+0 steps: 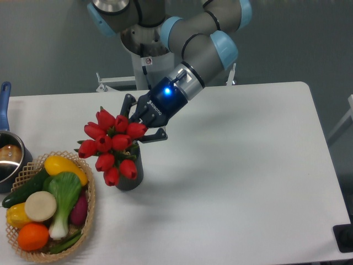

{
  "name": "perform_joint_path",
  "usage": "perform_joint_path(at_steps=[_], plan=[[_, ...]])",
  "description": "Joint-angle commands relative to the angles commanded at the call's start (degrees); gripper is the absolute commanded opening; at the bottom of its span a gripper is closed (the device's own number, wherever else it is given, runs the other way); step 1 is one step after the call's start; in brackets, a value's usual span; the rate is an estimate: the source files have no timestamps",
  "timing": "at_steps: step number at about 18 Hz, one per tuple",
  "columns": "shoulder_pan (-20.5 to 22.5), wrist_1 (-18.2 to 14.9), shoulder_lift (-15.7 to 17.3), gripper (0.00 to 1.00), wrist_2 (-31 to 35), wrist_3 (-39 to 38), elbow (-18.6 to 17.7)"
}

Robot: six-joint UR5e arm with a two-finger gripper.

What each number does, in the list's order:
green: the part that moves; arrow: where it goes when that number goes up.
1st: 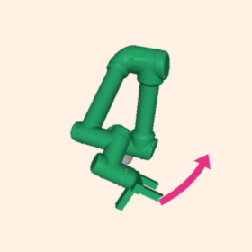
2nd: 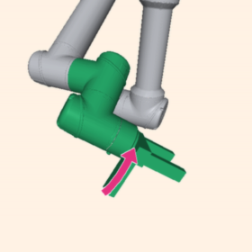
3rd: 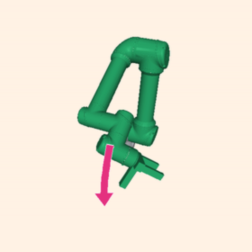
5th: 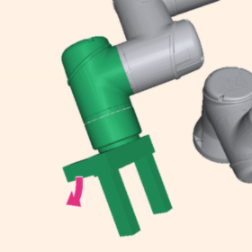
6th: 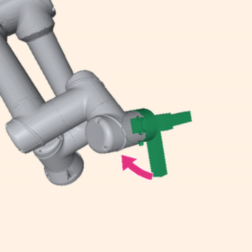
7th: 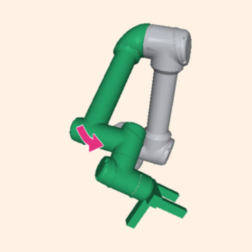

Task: Pick up the flowers from the vase
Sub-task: 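Close the gripper around the tulip stems at the vase mouth, then lift the gripped tulips straight up out of the grey vase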

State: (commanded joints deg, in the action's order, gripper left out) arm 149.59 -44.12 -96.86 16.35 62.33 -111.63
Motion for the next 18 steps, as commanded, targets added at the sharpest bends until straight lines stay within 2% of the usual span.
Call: perform_joint_path(at_steps=[9,15,18], plan=[[0.9,0.0,1.3,0.00,-2.6,-6.2,2.1],[4.7,-0.1,1.2,0.00,-6.6,-12.1,6.5],[6.9,-0.1,1.1,0.00,-7.3,-12.4,9.0]])
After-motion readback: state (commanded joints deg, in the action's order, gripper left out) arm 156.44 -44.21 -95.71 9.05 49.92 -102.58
